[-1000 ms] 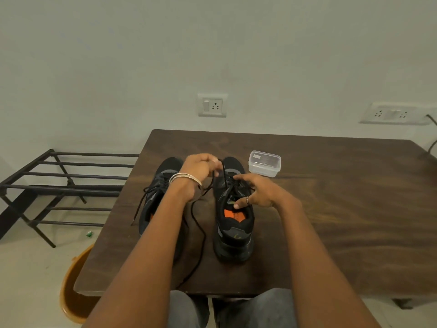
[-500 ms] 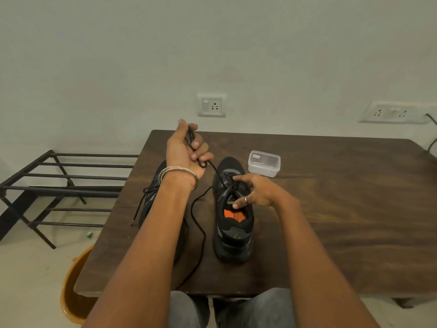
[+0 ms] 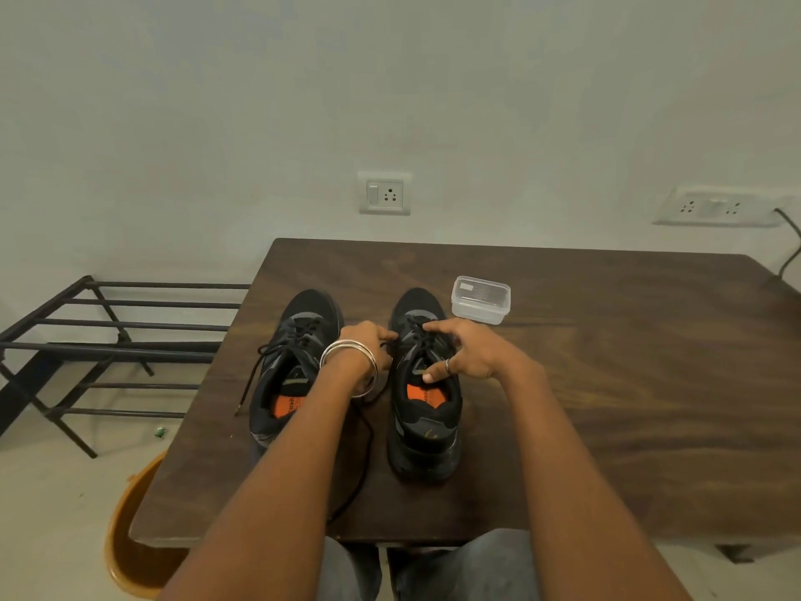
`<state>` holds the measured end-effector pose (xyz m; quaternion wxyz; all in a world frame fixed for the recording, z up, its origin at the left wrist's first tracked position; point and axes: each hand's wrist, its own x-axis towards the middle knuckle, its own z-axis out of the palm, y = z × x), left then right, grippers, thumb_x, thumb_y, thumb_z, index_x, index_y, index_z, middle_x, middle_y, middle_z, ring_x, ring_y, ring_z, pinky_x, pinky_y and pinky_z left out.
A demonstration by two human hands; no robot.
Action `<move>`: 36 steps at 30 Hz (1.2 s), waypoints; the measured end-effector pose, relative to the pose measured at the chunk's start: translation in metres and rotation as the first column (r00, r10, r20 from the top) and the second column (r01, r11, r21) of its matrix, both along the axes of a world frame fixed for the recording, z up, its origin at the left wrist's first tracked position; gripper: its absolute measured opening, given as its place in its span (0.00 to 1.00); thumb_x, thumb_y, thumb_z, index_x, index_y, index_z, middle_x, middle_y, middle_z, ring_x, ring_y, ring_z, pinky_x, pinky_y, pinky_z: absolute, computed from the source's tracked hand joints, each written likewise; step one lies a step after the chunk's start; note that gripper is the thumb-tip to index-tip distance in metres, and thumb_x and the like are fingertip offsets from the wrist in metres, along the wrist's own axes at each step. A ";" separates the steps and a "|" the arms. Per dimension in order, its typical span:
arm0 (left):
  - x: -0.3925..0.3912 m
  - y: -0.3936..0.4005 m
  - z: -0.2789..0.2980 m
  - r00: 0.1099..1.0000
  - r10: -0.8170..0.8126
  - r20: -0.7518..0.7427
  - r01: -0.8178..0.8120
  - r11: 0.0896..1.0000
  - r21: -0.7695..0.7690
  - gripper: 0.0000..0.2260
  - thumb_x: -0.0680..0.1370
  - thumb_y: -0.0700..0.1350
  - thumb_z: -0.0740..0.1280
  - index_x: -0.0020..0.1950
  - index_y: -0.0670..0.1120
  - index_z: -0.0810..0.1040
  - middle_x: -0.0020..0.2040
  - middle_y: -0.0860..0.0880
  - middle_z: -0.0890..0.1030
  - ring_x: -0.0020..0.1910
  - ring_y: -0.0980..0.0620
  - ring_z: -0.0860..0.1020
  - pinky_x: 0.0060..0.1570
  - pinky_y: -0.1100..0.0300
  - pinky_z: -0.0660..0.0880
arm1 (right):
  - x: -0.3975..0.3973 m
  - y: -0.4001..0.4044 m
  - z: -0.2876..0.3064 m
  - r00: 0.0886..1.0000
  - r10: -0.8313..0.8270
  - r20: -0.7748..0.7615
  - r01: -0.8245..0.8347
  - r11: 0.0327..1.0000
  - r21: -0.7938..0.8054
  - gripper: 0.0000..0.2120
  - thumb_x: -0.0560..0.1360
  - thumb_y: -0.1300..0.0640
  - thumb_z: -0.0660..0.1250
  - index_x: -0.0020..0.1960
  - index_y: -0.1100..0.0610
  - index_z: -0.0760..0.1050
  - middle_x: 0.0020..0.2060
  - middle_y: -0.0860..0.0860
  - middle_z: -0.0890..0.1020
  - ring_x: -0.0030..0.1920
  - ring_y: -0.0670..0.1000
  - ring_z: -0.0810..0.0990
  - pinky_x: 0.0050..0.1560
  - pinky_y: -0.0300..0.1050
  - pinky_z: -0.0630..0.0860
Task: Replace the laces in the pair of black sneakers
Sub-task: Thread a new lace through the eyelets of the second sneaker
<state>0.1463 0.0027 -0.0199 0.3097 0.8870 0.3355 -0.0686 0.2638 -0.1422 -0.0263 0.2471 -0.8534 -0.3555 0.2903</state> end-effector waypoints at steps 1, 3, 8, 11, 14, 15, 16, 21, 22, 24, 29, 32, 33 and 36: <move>0.002 0.000 -0.002 1.000 0.020 0.002 -0.020 1.000 0.015 0.16 0.77 0.42 0.68 0.64 0.53 0.78 0.62 0.47 0.77 0.60 0.43 0.77 0.60 0.55 0.74 | 0.000 0.001 0.000 1.000 0.003 0.009 -0.003 1.000 -0.009 0.46 0.62 0.50 0.82 0.75 0.44 0.65 0.72 0.49 0.70 0.72 0.56 0.68 0.71 0.62 0.65; 0.006 0.001 -0.005 0.998 0.060 0.011 -0.060 0.992 0.107 0.09 0.75 0.46 0.70 0.55 0.51 0.82 0.57 0.48 0.79 0.57 0.42 0.78 0.59 0.49 0.75 | 0.000 0.002 -0.002 1.000 0.005 0.025 -0.004 1.000 -0.029 0.47 0.61 0.48 0.82 0.75 0.42 0.64 0.72 0.48 0.70 0.72 0.56 0.67 0.71 0.64 0.62; 0.006 0.005 0.010 0.994 0.100 0.054 -0.109 0.970 0.215 0.09 0.73 0.51 0.72 0.45 0.46 0.82 0.51 0.45 0.81 0.54 0.42 0.77 0.60 0.41 0.71 | 0.003 0.004 0.004 0.999 0.007 0.051 -0.001 0.994 -0.112 0.47 0.63 0.48 0.81 0.76 0.42 0.62 0.74 0.49 0.68 0.74 0.58 0.64 0.72 0.67 0.58; 0.000 0.013 0.025 0.969 0.159 0.188 -0.156 0.987 -0.032 0.08 0.73 0.46 0.73 0.40 0.41 0.82 0.42 0.44 0.84 0.45 0.45 0.81 0.55 0.49 0.78 | 0.003 0.004 0.013 0.996 0.018 0.086 -0.002 0.983 -0.183 0.45 0.63 0.50 0.81 0.76 0.47 0.64 0.72 0.49 0.71 0.73 0.57 0.66 0.72 0.66 0.60; -0.007 0.009 0.041 0.871 0.345 0.349 -0.201 0.900 -0.386 0.09 0.75 0.43 0.72 0.41 0.36 0.81 0.33 0.44 0.82 0.30 0.49 0.80 0.42 0.55 0.81 | 0.000 0.002 0.031 0.995 -0.037 0.094 0.045 0.995 -0.088 0.31 0.71 0.54 0.77 0.71 0.55 0.71 0.65 0.52 0.78 0.67 0.56 0.74 0.70 0.59 0.66; -0.008 0.004 0.048 0.819 0.433 0.376 -0.202 0.831 -0.518 0.08 0.76 0.41 0.71 0.43 0.36 0.80 0.32 0.44 0.81 0.26 0.51 0.78 0.36 0.58 0.80 | -0.003 0.002 0.038 0.994 -0.064 0.088 0.067 0.997 -0.028 0.25 0.74 0.56 0.74 0.68 0.58 0.73 0.62 0.54 0.79 0.64 0.56 0.76 0.69 0.54 0.68; -0.007 0.000 0.054 0.773 0.511 0.375 -0.192 0.752 -0.630 0.07 0.77 0.41 0.70 0.44 0.37 0.80 0.32 0.44 0.80 0.25 0.52 0.77 0.33 0.59 0.79 | -0.006 0.002 0.046 0.992 -0.093 0.085 0.090 0.995 0.032 0.19 0.76 0.58 0.71 0.65 0.60 0.76 0.59 0.56 0.81 0.61 0.55 0.78 0.66 0.51 0.71; 0.003 -0.018 0.072 0.631 0.721 0.286 0.097 0.292 -0.952 0.11 0.79 0.43 0.67 0.56 0.36 0.77 0.49 0.37 0.82 0.47 0.44 0.82 0.50 0.51 0.80 | -0.033 0.008 0.071 0.935 -0.226 -0.274 0.304 0.908 0.289 0.12 0.83 0.56 0.61 0.54 0.61 0.80 0.44 0.56 0.86 0.46 0.54 0.85 0.47 0.49 0.76; 0.004 -0.020 0.073 0.608 0.750 0.260 0.147 0.216 -0.965 0.14 0.79 0.44 0.66 0.58 0.35 0.76 0.53 0.35 0.80 0.51 0.43 0.80 0.53 0.51 0.79 | -0.038 0.010 0.075 0.906 -0.199 -0.372 0.322 0.897 0.304 0.13 0.83 0.54 0.60 0.53 0.60 0.80 0.43 0.56 0.86 0.46 0.55 0.85 0.52 0.52 0.76; 0.007 -0.023 0.075 0.574 0.789 0.218 0.222 0.107 -0.969 0.15 0.80 0.47 0.64 0.59 0.35 0.75 0.56 0.35 0.78 0.57 0.42 0.78 0.58 0.52 0.76 | -0.045 0.012 0.079 0.853 -0.121 -0.507 0.318 0.892 0.322 0.14 0.83 0.51 0.60 0.51 0.58 0.79 0.40 0.56 0.86 0.46 0.56 0.86 0.57 0.56 0.75; 0.007 -0.010 0.066 0.423 0.894 0.149 0.226 0.055 -0.973 0.17 0.81 0.45 0.63 0.63 0.34 0.71 0.60 0.36 0.74 0.60 0.44 0.75 0.61 0.51 0.73 | -0.036 0.003 0.076 0.817 -0.256 -0.516 0.441 0.855 0.273 0.08 0.79 0.55 0.68 0.46 0.59 0.80 0.30 0.53 0.79 0.27 0.49 0.77 0.40 0.47 0.77; 0.006 0.001 0.053 0.340 0.936 0.089 0.128 0.048 -0.991 0.14 0.81 0.41 0.61 0.63 0.34 0.71 0.67 0.36 0.71 0.68 0.42 0.70 0.70 0.48 0.65 | -0.020 -0.006 0.067 0.787 -0.476 -0.393 0.601 0.736 0.311 0.08 0.78 0.62 0.67 0.47 0.67 0.80 0.33 0.55 0.79 0.23 0.46 0.70 0.29 0.41 0.70; 0.005 0.003 0.050 0.322 0.944 0.071 0.105 0.039 -0.994 0.13 0.81 0.39 0.61 0.63 0.34 0.71 0.67 0.36 0.71 0.69 0.42 0.70 0.70 0.48 0.65 | -0.014 -0.008 0.063 0.781 -0.534 -0.325 0.623 0.711 0.326 0.08 0.77 0.63 0.67 0.48 0.69 0.79 0.36 0.57 0.82 0.25 0.46 0.72 0.29 0.41 0.70; 0.000 0.006 0.048 0.315 0.945 0.091 0.098 0.063 -0.993 0.12 0.80 0.34 0.60 0.63 0.36 0.73 0.57 0.39 0.79 0.60 0.43 0.78 0.61 0.47 0.73 | -0.001 -0.010 0.051 0.785 -0.616 -0.066 0.606 0.741 0.287 0.09 0.76 0.60 0.68 0.54 0.64 0.80 0.51 0.60 0.83 0.45 0.56 0.82 0.39 0.47 0.76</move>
